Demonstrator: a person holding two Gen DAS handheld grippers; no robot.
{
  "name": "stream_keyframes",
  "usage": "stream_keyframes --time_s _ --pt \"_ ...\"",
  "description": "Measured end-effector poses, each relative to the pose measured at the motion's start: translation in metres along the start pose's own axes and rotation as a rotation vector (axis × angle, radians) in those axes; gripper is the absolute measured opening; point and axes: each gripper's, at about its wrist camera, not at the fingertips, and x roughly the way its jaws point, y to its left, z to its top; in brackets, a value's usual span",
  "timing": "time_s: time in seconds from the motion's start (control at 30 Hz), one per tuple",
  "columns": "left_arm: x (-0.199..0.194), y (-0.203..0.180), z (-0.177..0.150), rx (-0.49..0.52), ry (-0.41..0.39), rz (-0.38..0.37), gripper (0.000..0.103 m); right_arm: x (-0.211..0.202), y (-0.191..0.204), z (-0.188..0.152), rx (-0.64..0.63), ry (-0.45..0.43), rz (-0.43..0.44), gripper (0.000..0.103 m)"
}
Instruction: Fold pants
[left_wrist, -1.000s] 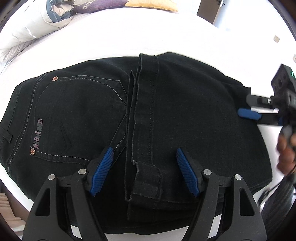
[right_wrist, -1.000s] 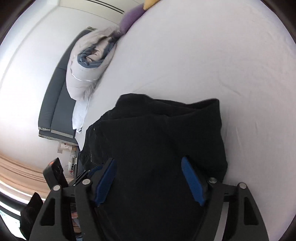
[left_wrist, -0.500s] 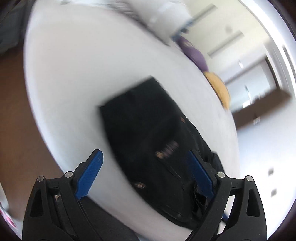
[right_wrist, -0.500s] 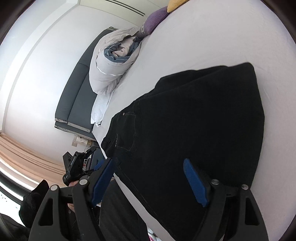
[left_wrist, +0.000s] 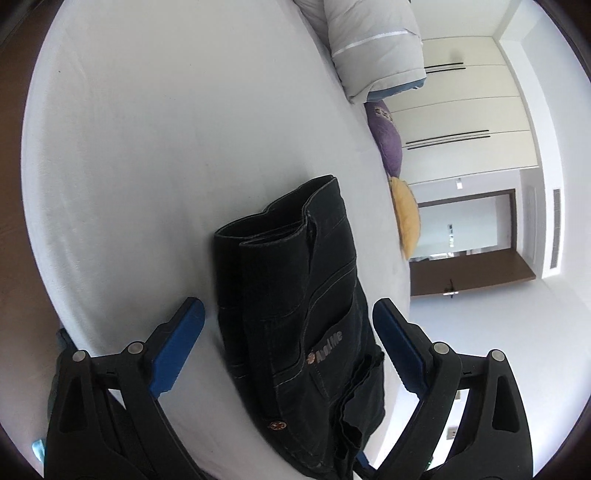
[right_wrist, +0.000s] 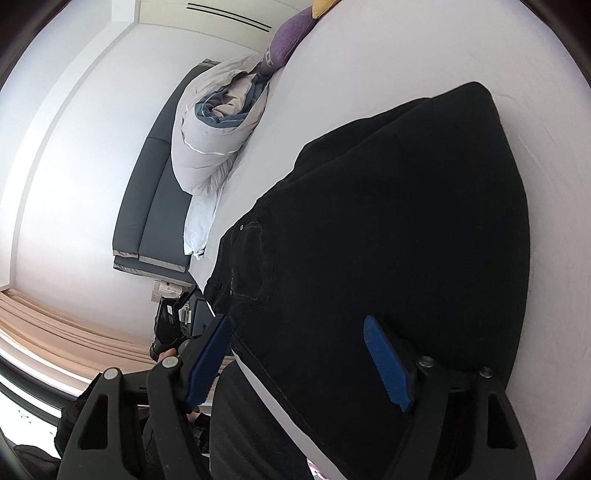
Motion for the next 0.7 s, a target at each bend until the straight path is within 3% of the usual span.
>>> stream_keyframes --time_s 0.1,0.17,0.23,0.27,0.47,0.6,0.7 --pt "0.009 0.009 0.005 -0.06 0.032 -0.056 0.085 0.0 0.001 -0.002 -0.002 0.0 -0.004 0.078" --pt "0.011 0.012 0.009 -0.112 0.034 -0.082 0.067 -0.001 0.0 -0.002 -0.001 0.0 -0.007 0.077" --pt "0.012 0.021 0.012 -0.153 0.043 -0.078 0.033 -0.001 0.002 -0.003 0.002 -0.001 -0.008 0.077" --pt "0.012 0.025 0.012 -0.166 0.048 -0.072 0.028 -0.001 0.001 -0.003 0.004 -0.001 -0.01 0.076" --pt "0.015 0.017 0.012 -0.141 0.028 -0.061 0.016 0.003 0.0 -0.004 -0.001 0.017 -0.071 0.065" --pt "0.01 -0.016 0.012 -0.075 -0.004 -0.033 0.013 0.003 -0.001 -0.004 0.001 0.024 -0.103 0.061" --pt "0.007 -0.063 0.004 0.061 -0.028 0.003 0.013 0.005 0.002 -0.005 -0.016 0.026 -0.138 0.062"
